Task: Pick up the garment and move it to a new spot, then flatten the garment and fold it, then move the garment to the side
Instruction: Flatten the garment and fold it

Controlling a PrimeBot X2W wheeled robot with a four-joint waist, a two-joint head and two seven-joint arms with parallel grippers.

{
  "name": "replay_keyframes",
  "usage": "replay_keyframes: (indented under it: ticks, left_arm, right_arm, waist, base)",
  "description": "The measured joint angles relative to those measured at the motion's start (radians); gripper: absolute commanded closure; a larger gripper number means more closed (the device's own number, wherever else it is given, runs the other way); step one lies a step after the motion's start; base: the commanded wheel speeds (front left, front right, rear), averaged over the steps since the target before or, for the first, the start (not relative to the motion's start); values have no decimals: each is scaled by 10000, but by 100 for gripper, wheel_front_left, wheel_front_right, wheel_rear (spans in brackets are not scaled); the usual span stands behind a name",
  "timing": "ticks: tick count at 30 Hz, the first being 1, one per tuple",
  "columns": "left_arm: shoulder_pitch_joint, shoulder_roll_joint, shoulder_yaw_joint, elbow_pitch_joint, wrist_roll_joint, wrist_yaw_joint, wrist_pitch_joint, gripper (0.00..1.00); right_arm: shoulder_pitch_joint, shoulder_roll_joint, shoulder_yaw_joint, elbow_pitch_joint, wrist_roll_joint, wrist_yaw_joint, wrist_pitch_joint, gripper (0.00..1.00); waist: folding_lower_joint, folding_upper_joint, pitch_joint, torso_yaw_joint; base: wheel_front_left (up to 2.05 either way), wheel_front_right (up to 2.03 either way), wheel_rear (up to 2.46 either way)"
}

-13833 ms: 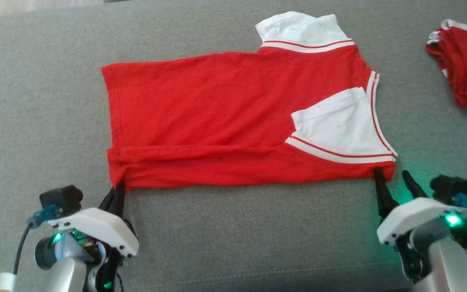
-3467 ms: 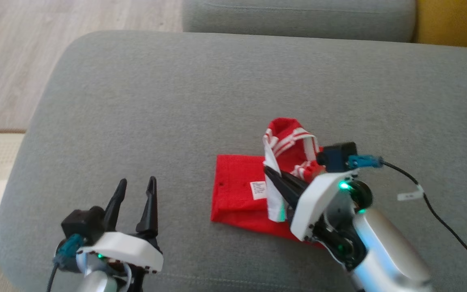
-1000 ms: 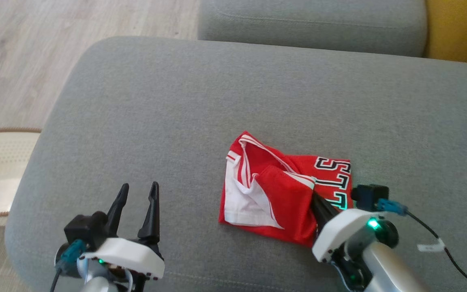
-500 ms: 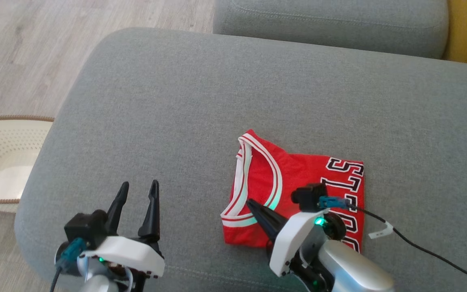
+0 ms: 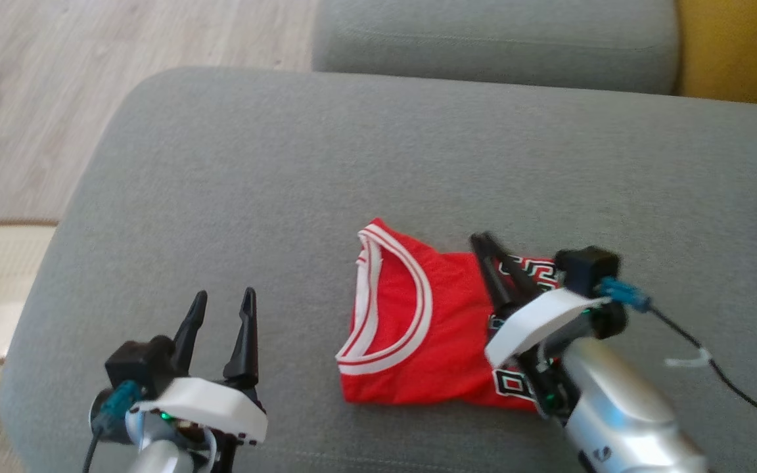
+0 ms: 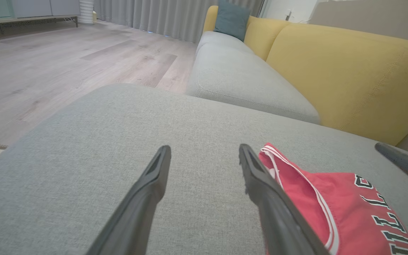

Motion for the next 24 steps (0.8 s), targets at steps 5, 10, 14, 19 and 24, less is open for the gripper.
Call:
replay_keyframes:
  ticks: [5, 10, 14, 19, 24]
  left_arm:
    - [3, -244, 21, 263, 0, 105, -2, 0]
    - [10, -464, 31, 499, 21, 176, -4, 0]
    - [47, -614, 128, 554, 111, 230, -4, 0]
    - [231, -715, 422, 535, 407, 265, -6, 0]
    - [776, -836, 633, 497, 754, 259, -4, 0]
  right_arm:
    - [273, 0, -1697, -161, -1149, 0, -153, 0]
    - [1491, 2, -3534, -1511, -2372, 0, -155, 0]
    - [2738, 15, -4288, -2439, -2819, 0, -155, 0]
    - [3801, 96, -4959, -3626, -3179, 0, -155, 0]
    - [4348, 159, -5206, -4332, -3609, 0, -155, 0]
  waist:
    - [0, 0, -264, -447]
    - [0, 0, -502, -837]
    - [0, 0, -653, -1052]
    - [0, 0, -777, -1207]
    - [0, 0, -847, -1252]
  base:
    - [0, 0, 0]
    - [0, 0, 0]
    - [0, 0, 0]
    - [0, 0, 0]
    - [0, 0, 0]
